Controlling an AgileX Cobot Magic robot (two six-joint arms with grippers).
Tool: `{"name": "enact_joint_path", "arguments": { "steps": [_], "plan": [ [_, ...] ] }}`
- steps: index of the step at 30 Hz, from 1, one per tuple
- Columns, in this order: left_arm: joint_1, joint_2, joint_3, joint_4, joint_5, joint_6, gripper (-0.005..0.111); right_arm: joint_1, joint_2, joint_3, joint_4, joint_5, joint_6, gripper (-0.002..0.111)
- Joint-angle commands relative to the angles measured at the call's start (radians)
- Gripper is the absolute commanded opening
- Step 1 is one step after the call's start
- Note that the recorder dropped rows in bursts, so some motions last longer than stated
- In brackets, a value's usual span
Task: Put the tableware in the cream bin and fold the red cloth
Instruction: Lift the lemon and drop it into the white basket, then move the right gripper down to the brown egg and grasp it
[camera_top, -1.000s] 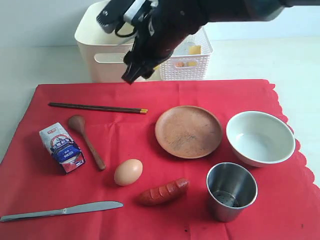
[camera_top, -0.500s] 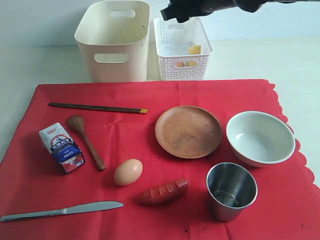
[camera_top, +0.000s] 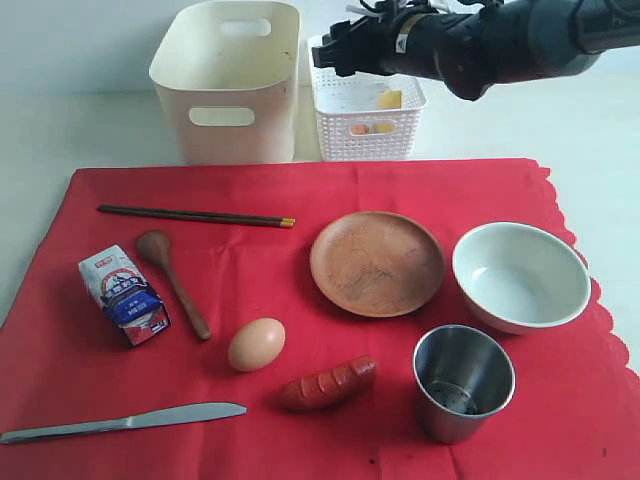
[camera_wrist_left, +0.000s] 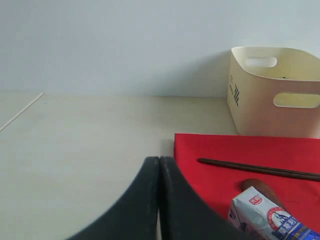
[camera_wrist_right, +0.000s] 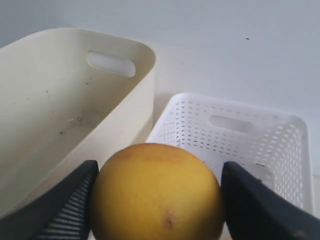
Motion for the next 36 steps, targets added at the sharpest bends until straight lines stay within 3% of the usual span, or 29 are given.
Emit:
{"name": "enact_joint_path", "arguments": {
  "steps": [1,14,23,27,32,36],
  "plan": [
    [0.002,-0.006,0.000,-0.002,-0.002,0.002,0.000,-0.020,0.015,-0.003,0.162,-0.038,-0.069,0.011],
    [0.002,-0.006,0.000,-0.002,-0.002,0.002,0.000,-0.020,0.036,-0.003,0.160,-0.051,-0.137,0.065],
    [0.002,-0.006,0.000,-0.002,-0.002,0.002,0.000,-0.020,0.036,-0.003,0.160,-0.122,-0.137,0.083],
    [0.002,-0.006,0.000,-0.002,-0.002,0.002,0.000,-0.020,0.008,-0.003,0.157,-0.077,-0.146,0.084],
    [0.002,-0.006,0.000,-0.002,-0.002,0.002,0.000,-0.020,-0.114,-0.003,0.160,0.180,-0.146,0.077],
    [0.002,-0.006,0.000,-0.002,-0.002,0.002,0.000,-0.020,-0.227,-0.003,0.160,0.400,-0.146,0.052]
  ]
}}
